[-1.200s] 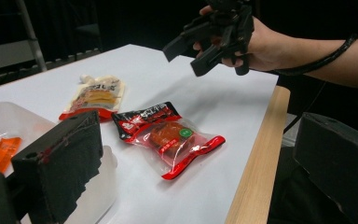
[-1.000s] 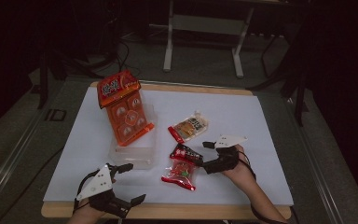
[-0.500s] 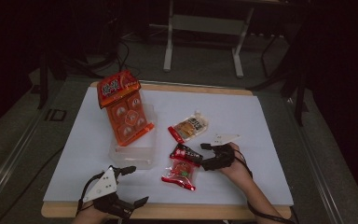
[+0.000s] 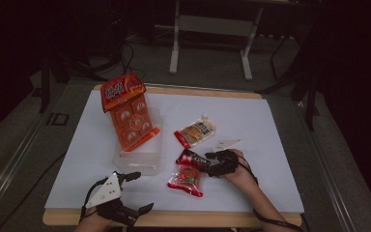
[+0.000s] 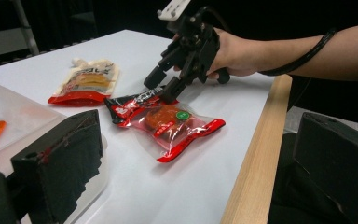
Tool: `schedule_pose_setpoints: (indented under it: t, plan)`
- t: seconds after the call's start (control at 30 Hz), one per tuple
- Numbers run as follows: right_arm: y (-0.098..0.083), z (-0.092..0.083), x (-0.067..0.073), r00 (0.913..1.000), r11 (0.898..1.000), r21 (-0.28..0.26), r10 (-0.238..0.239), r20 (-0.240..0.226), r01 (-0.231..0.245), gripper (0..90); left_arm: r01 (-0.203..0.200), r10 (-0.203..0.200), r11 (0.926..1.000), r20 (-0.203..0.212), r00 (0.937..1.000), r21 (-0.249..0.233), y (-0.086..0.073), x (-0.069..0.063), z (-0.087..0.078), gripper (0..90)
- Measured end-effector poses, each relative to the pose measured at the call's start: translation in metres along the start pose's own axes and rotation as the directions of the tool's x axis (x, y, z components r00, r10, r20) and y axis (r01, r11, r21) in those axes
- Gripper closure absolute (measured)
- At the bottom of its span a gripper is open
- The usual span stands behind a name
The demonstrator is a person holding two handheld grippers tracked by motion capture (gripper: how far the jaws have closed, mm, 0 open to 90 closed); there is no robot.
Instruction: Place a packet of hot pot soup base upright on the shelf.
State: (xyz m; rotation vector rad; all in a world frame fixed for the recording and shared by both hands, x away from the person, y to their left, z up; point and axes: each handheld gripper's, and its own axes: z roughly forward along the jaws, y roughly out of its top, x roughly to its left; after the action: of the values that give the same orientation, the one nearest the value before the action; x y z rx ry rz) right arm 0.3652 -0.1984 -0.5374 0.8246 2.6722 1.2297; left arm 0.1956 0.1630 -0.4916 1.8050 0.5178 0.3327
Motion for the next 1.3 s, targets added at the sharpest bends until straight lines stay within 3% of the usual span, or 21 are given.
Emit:
schedule_pose_setpoints:
  t: [0.1,0.2,0.27,0.33,0.37,0.5,0.57,0.97,1.3]
  plan:
    - [0.000,0.000,0.001,1.0000,1.000,0.005,0.002,0.003,-0.002,32.7,0.005,-0.005,1.0000,0.003,1.0000,-0.001,0.000,0.000,0.001,1.8]
    - [0.001,0.001,0.004,0.9995,0.999,0.022,-0.026,0.016,0.026,39.5,0.007,-0.007,1.0000,0.007,0.9999,0.000,0.000,0.000,0.002,1.8]
    - [0.002,-0.001,0.007,0.9997,0.999,0.034,-0.022,0.010,0.022,48.7,0.014,-0.014,0.9999,0.012,0.9998,-0.005,0.000,0.000,0.002,1.8]
    - [0.002,-0.001,0.007,0.9997,0.999,0.038,-0.022,0.011,0.022,51.6,0.012,-0.012,0.9999,0.010,0.9999,-0.002,-0.001,0.000,0.002,1.8]
    - [0.003,-0.001,0.008,0.9997,0.999,0.044,-0.022,0.009,0.022,60.9,0.013,-0.013,0.9999,0.010,0.9999,-0.001,-0.001,0.000,0.002,1.8]
    - [0.005,-0.001,0.011,0.9999,0.998,0.065,-0.016,0.005,0.015,73.9,0.013,-0.013,0.9999,0.007,0.9999,0.000,-0.001,0.001,0.002,1.8]
    - [0.005,0.000,0.012,0.9998,0.997,0.075,-0.013,-0.013,0.014,85.0,0.017,-0.017,0.9999,0.005,0.9998,0.001,-0.001,0.001,0.002,1.8]
    - [0.014,-0.006,0.023,0.9977,0.995,0.076,-0.062,0.028,0.060,88.6,0.041,-0.041,0.9991,0.005,0.9991,-0.011,-0.002,0.003,0.003,1.8]
    - [0.022,-0.025,0.027,0.9944,0.995,0.026,-0.098,0.039,0.097,89.1,0.006,-0.006,0.9995,0.006,1.0000,-0.031,-0.002,0.003,0.004,1.9]
